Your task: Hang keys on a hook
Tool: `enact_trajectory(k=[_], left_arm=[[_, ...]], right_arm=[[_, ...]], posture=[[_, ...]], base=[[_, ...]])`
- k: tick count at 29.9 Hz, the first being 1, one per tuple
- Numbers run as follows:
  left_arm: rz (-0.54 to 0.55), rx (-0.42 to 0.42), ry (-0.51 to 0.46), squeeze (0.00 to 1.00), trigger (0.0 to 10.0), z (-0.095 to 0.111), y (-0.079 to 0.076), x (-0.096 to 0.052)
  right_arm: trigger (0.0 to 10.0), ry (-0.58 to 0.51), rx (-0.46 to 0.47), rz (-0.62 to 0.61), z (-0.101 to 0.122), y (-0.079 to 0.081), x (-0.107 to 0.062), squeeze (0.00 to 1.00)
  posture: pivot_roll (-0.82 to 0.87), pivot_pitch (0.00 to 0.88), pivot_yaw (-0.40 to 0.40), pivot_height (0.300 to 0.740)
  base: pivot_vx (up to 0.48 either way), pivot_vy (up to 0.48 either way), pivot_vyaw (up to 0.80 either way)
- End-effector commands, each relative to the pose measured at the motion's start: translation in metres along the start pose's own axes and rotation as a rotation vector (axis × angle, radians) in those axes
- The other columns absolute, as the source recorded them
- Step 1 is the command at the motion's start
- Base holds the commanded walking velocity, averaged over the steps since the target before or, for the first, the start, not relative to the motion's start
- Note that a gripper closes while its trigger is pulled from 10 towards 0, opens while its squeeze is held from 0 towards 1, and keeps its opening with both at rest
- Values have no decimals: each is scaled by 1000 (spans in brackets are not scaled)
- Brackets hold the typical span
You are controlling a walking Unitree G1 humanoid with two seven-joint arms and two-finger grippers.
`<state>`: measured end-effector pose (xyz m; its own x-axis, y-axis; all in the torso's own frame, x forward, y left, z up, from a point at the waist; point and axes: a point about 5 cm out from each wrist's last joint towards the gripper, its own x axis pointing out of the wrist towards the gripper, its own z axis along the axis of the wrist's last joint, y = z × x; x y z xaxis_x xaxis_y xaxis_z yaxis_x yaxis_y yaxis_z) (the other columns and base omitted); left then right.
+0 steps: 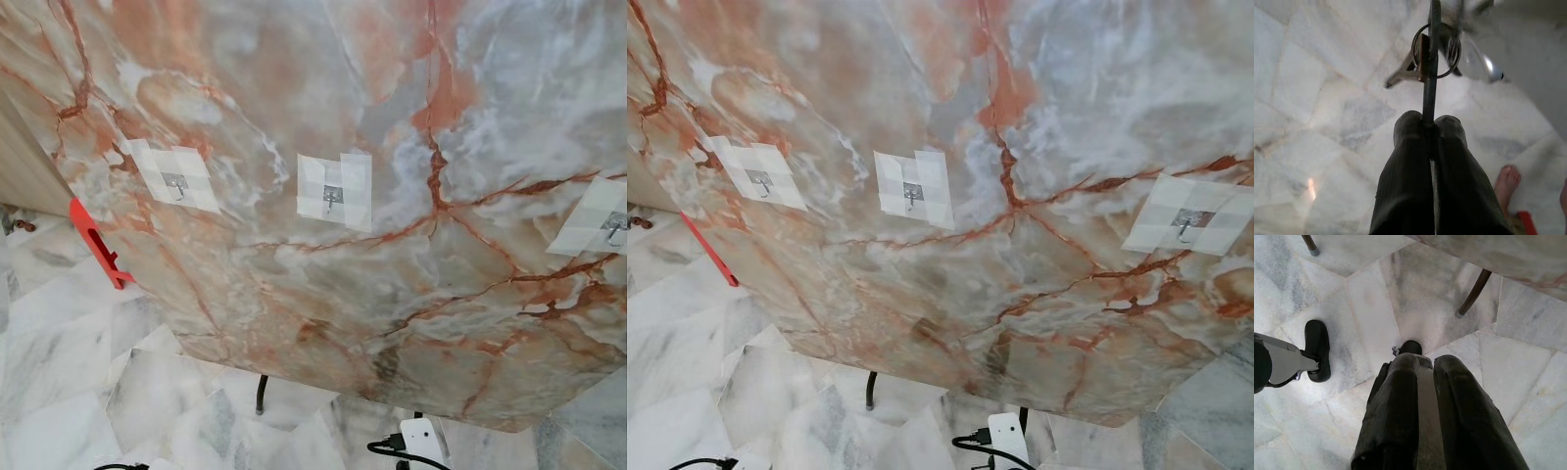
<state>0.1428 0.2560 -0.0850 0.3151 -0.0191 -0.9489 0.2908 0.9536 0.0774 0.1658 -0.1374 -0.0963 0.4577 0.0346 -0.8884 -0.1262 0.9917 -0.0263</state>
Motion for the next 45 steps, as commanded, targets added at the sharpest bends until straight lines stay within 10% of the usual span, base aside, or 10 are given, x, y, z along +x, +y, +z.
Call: enact_trajectory(k=[1, 10, 11, 25, 37, 45], left_arm=[[1, -26, -12, 0, 10000, -6, 5, -2], [-10, -150, -243, 0, 10000, 24, 34, -16], [-38, -163, -388, 0, 10000, 58, 49, -27], [-31, -112, -837, 0, 10000, 180, 60, -106], [-11, -25, -1009, 0, 10000, 230, 50, -167], [-20, -25, -1002, 0, 10000, 228, 43, -177]], right_arm=[[10000, 17, -12, 6, -4, 2, 0, 0], [10000, 18, -13, 5, -4, 1, 0, 0], [10000, 16, -14, 7, -4, 1, 0, 0], [10000, 17, -15, 9, -4, 2, 0, 0], [10000, 15, -10, 9, -4, 3, 0, 0], [10000, 14, -9, 12, -4, 4, 0, 0]], posture=[[-74, 122, 35, 740], [-71, 120, 34, 740], [-71, 119, 35, 740], [-69, 115, 35, 740], [-68, 111, 42, 740], [-69, 114, 46, 740]], base=[[0, 0, 0], [0, 0, 0], [0, 0, 0], [0, 0, 0], [0, 0, 0], [0, 0, 0]])
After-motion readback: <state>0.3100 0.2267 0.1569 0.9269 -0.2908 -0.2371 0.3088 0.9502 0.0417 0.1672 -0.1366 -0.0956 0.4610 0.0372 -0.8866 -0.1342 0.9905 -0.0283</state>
